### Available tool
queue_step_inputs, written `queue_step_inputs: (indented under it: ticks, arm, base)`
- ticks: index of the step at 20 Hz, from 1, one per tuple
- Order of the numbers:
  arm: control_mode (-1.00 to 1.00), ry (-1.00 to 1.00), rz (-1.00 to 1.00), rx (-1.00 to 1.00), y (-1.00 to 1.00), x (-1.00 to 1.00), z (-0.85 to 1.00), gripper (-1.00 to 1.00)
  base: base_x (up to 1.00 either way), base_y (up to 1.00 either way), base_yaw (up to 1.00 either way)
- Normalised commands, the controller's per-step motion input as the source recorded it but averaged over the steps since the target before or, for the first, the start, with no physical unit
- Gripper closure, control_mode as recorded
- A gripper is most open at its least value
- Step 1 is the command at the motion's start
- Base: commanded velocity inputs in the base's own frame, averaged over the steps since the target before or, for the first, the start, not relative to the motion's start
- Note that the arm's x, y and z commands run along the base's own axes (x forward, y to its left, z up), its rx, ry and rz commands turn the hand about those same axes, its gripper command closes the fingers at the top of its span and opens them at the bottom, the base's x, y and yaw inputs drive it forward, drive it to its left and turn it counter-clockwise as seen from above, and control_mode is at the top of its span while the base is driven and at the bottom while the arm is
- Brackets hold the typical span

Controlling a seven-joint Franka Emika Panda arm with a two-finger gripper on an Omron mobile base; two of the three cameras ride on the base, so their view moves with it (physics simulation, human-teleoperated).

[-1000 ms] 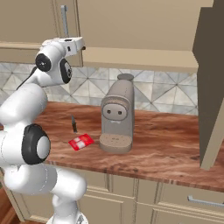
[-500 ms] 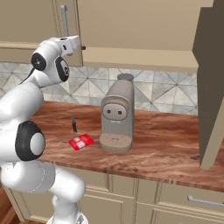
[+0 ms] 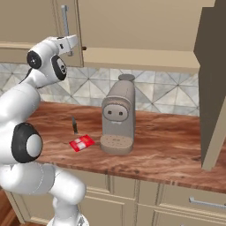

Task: Pick the pan from the cabinet and place it on the stove. Then turn on the stove burner for the pan.

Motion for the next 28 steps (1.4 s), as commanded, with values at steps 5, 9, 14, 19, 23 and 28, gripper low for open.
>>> queue_step_inputs:
  ticks: [5,9,14,19,23,28]
  arm:
    - [-1.00,0.01,0.00,-0.04,0.22,-0.13,-0.15,1.00]
    - [-1.00,0.00,0.02,-0.03,0.53,-0.55,-0.08,1.00]
    - [-1.00,0.01,0.06,-0.01,0.68,-0.69,-0.04,1.00]
    - [-1.00,0.07,0.02,-0.02,0.99,-0.63,0.00,1.00]
    - [-1.00,0.10,0.00,-0.05,1.00,-0.75,0.00,1.00]
    - [-1.00,0.10,0.01,-0.05,1.00,-0.78,0.00,1.00]
  base:
    - [0.00,0.00,0.00]
    - [0.00,0.00,0.00]
    - [0.00,0.00,0.00]
    - [0.00,0.00,0.00]
    - [0.00,0.00,0.00]
    - [0.00,0.00,0.00]
